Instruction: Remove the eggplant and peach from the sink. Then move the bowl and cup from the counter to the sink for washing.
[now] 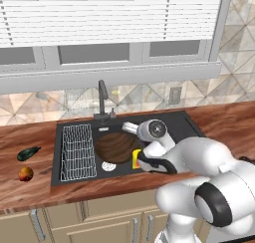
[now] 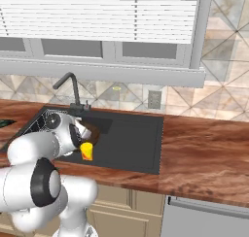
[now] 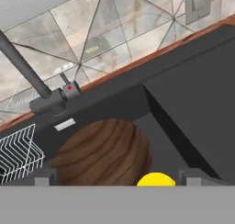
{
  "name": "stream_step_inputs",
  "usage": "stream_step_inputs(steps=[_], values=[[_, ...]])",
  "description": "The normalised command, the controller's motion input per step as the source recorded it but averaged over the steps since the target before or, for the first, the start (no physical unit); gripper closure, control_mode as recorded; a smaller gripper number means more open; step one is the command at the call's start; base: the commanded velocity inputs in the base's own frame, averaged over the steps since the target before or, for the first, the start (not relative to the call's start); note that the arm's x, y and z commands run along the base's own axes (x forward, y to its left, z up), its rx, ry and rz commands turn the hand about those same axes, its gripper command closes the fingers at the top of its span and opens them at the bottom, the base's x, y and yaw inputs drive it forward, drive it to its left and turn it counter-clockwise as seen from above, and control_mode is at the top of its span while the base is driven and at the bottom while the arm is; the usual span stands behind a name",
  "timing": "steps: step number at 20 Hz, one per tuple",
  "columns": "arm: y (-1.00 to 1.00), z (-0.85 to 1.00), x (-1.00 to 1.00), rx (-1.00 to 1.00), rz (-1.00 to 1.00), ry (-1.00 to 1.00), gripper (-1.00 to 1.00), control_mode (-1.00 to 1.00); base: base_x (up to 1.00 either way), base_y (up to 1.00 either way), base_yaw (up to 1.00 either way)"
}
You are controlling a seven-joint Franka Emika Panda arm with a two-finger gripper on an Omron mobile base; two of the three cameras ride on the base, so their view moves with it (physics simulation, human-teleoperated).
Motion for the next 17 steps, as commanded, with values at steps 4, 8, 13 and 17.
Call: stream_step_inputs(steps=[4,8,13,17], values=[[0.0,0.4,-0.27,0.0,0.0,0.15,-1.0,-1.0,0.0,0.0,0.0],[-0.02,0.42,-0.29,0.0,0.0,0.23,-1.0,-1.0,0.0,0.0,0.0],[-0.06,0.44,-0.25,-0.03,0.0,0.26,-1.0,-1.0,0.0,0.0,0.0],[-0.09,0.42,-0.22,-0.08,0.0,0.27,-1.0,-1.0,0.0,0.0,0.0]])
